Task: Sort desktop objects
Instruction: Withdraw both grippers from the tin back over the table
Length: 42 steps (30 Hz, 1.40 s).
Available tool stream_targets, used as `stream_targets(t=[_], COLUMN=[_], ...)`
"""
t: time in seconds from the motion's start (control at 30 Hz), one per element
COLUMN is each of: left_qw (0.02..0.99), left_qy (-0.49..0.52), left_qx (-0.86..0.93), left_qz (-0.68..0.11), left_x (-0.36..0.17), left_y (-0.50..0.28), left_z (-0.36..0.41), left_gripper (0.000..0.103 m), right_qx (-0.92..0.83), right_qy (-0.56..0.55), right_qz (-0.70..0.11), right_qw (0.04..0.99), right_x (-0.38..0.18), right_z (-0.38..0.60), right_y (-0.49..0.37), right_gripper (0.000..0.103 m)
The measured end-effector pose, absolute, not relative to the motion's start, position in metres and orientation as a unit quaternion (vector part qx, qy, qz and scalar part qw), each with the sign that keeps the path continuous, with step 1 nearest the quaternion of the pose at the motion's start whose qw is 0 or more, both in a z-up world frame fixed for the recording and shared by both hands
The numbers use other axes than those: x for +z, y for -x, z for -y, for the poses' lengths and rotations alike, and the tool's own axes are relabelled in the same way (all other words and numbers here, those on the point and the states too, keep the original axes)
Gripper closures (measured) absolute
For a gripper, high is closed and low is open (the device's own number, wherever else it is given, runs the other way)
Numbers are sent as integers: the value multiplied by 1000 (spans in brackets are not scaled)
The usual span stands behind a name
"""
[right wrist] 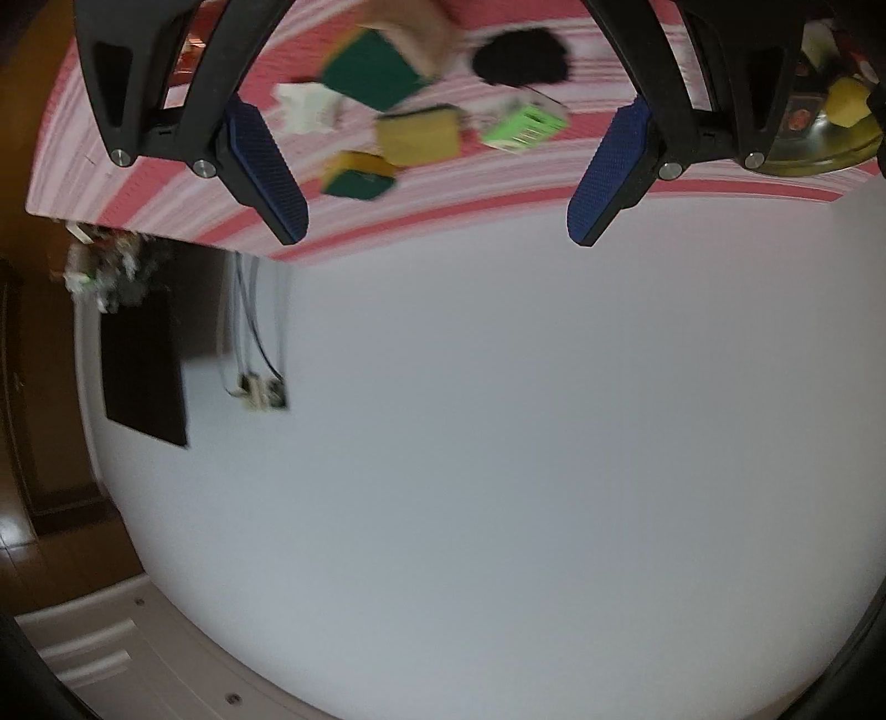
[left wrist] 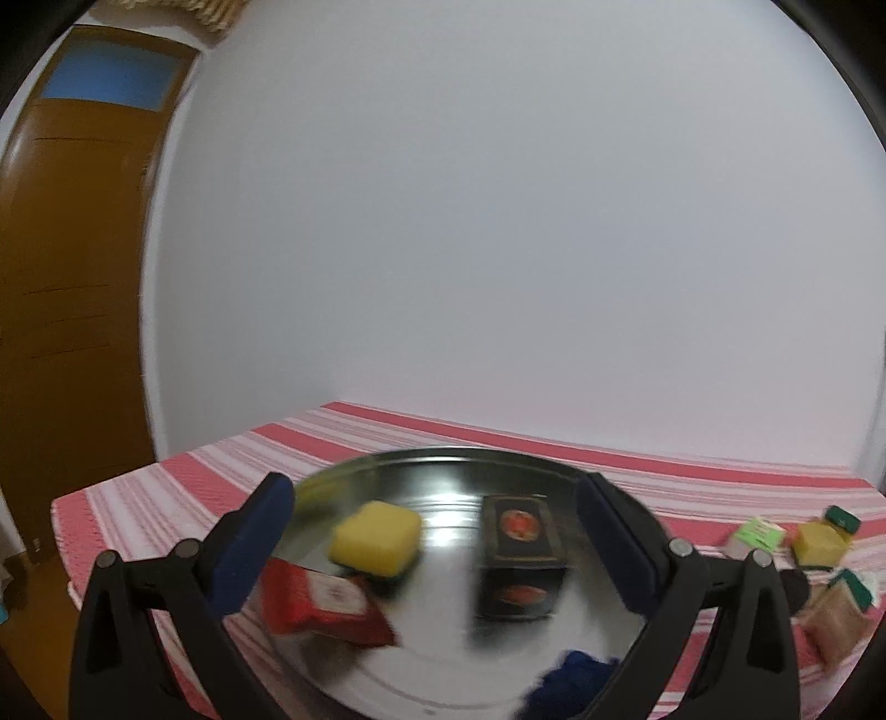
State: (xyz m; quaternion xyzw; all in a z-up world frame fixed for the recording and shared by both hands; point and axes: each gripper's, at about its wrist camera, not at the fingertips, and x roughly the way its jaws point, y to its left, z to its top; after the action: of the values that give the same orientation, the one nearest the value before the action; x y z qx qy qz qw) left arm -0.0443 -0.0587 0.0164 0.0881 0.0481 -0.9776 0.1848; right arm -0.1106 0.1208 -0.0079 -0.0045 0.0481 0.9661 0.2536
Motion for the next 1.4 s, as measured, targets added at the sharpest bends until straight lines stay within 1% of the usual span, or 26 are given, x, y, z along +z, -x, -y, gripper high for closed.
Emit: stream_targets(t=[0.17, 0.37, 0.63, 0.73, 0.77, 0.87, 0.97, 1.17, 1.33, 1.37, 1.4], left_qw=[134, 71, -32, -93, -114, -158, -183, -194, -191, -190, -190], left_qy=[-89, -114, -169, -206, -226, -283, -311, -313, -371, -379, -389], left_qx=[-986, -991, -985, -974, -967, -946, -932, -930, -909, -905, -901], left_qz=[-35, -18, 2, -3, -10, -24, -27, -20, -12, -13, -17], left_x=[20, 20, 9, 5, 1, -14, -21, -18, -32, -35, -39], left_y=[40, 48, 70, 80, 85, 101, 107, 112, 132, 134, 136], left_z=[26, -4, -50, -72, -80, -103, -121, -142, -158, -159, -160], left_gripper=[0, 0, 1, 1, 2, 11, 14, 14, 14, 16, 22], right_qx=[959, 948, 940, 939, 939, 939, 938, 934, 930, 930, 931], right_qy=[41, 78, 137, 144, 144, 144, 141, 148, 155, 156, 157], right_qz=[-48, -52, -111, -128, -130, -135, -142, -157, -177, -179, -179], right_qw=[276, 304, 292, 284, 284, 283, 281, 285, 281, 280, 278], right_x=[-18, -30, -56, -63, -64, -65, -66, -73, -79, -79, -80], right_z=[-160, -194, -237, -246, -245, -251, -258, -275, -284, -285, -285], right_y=[89, 65, 48, 39, 37, 31, 24, 17, 15, 15, 14], right_gripper=[6, 6, 6, 6, 7, 6, 6, 6, 6, 6, 7])
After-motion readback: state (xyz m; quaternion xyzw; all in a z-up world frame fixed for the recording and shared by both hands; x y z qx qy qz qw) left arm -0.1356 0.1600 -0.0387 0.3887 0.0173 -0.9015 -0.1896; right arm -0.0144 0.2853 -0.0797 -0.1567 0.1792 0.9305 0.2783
